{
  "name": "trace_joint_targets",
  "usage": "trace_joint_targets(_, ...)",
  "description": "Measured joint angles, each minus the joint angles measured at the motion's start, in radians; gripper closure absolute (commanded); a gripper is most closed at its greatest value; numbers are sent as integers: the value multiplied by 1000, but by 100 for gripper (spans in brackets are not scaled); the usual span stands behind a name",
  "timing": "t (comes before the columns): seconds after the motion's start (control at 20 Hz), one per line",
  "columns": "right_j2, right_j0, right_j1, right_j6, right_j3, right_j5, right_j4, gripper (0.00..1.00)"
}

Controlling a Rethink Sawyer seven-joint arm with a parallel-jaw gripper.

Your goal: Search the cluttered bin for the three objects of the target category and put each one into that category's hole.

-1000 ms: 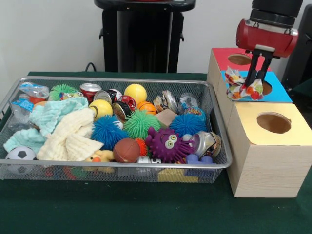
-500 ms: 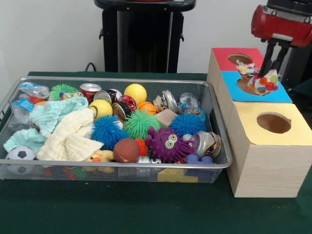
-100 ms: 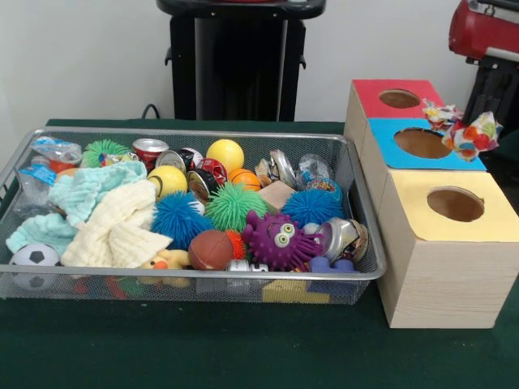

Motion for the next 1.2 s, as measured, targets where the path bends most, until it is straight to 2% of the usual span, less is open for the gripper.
trace_joint_targets(0.7,0,-10,12,26,-32,0,-1,100)
trace_joint_targets(1.2,0,-55,14,26,-33,0,-6,100)
